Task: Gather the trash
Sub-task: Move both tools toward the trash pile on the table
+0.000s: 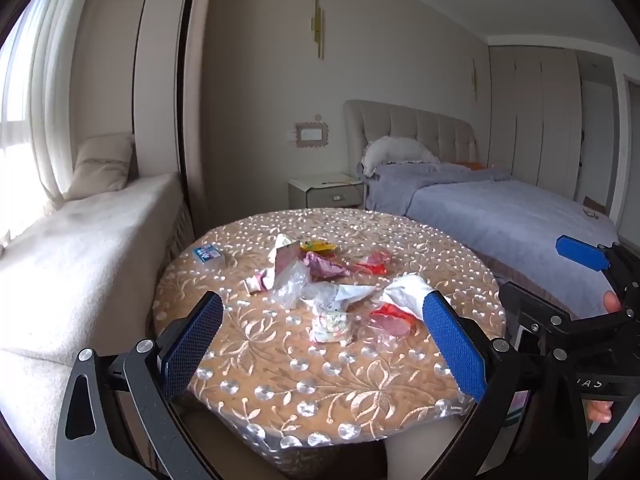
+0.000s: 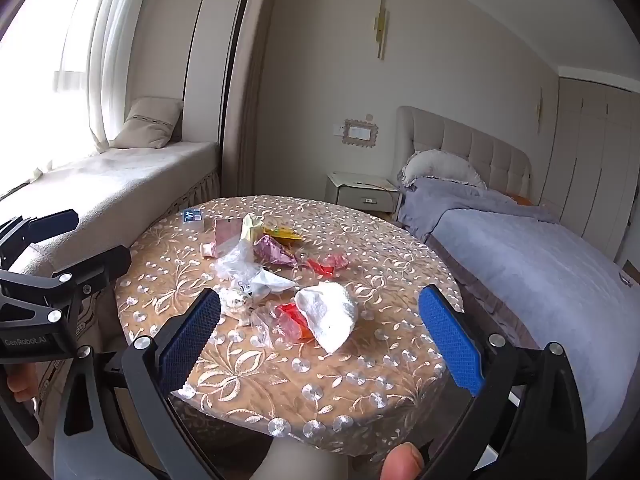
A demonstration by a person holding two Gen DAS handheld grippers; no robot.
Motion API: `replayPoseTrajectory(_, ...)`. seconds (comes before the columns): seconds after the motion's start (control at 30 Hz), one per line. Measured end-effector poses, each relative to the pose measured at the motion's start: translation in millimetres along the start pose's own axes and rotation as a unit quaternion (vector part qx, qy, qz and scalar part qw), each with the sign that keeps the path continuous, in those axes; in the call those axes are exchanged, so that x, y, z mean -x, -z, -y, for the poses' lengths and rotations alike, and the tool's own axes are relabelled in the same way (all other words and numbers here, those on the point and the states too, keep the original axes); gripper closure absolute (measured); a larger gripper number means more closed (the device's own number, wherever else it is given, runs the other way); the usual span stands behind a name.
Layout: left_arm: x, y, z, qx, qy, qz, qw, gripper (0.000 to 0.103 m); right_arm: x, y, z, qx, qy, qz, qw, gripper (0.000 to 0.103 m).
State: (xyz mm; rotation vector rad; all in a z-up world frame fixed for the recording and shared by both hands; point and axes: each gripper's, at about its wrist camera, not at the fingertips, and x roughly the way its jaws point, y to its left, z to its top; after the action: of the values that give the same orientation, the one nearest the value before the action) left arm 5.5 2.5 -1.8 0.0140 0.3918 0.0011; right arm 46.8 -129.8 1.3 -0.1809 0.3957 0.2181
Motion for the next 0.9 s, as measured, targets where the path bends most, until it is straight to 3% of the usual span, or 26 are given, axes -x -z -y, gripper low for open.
replayPoseTrajectory(0.9,-49.1,-1.9,-0.8,-0.009,-0.005,-0.017,0.9998,0.005,-51.8,-0.5,4.9,0.001,-0.013,-0.03,0.999,0.004)
